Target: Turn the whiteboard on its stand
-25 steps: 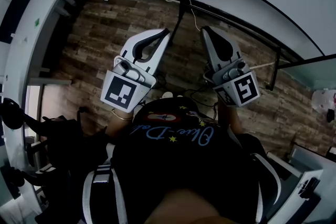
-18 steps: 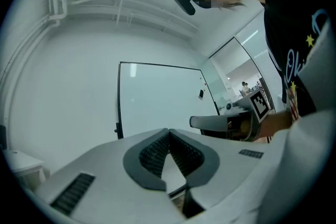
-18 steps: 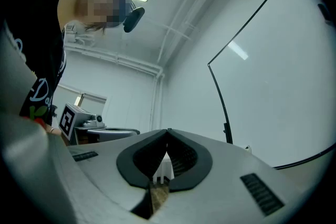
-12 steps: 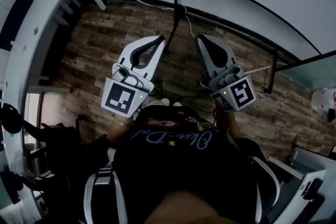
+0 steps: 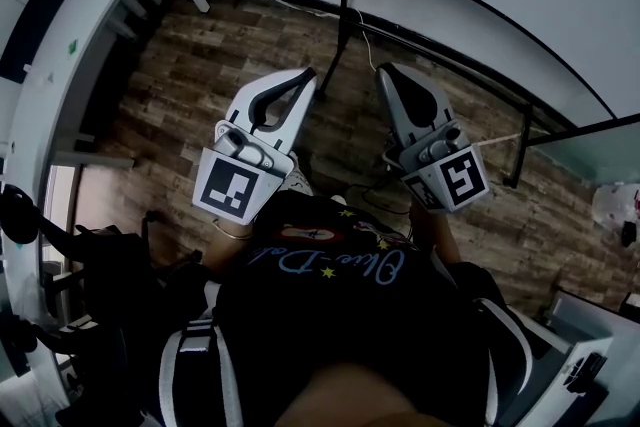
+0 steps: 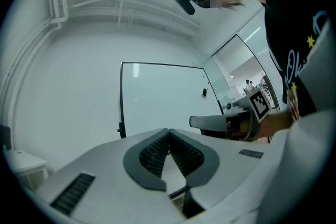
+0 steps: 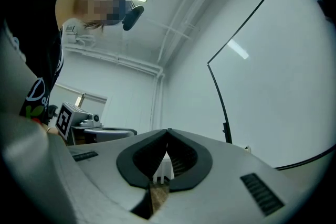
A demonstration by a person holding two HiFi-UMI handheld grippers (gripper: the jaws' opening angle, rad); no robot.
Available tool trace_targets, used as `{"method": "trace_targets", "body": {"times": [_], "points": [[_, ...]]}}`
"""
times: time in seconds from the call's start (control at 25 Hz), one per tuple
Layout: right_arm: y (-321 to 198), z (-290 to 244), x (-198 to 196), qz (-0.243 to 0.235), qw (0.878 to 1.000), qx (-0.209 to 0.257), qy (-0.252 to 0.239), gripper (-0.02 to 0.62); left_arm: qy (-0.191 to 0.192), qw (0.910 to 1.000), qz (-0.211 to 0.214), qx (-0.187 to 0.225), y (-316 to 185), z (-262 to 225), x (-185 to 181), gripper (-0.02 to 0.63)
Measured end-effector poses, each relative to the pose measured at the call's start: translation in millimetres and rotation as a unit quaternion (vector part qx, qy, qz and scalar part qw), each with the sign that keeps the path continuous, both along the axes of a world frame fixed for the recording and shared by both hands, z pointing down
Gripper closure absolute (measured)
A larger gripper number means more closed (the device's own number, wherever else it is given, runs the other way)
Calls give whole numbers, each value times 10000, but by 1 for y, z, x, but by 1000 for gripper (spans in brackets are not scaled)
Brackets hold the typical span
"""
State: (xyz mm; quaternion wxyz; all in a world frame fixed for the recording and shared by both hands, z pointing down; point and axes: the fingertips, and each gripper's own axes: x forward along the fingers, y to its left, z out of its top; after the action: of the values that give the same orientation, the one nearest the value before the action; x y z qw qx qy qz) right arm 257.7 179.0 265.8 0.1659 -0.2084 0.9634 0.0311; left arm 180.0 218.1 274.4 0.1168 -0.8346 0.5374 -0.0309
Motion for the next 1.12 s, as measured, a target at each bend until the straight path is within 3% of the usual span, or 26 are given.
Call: {"method": "trace_targets", "body": {"times": [0.6,1.12], "points": [[-42,0,-50,307,9994,136,131,577,83,9991,407,-7,-51,0,-39,581],[-74,1,-107,243,9992,36,305,577,294,9987,415,-39,-86,6,-97,581]]}}
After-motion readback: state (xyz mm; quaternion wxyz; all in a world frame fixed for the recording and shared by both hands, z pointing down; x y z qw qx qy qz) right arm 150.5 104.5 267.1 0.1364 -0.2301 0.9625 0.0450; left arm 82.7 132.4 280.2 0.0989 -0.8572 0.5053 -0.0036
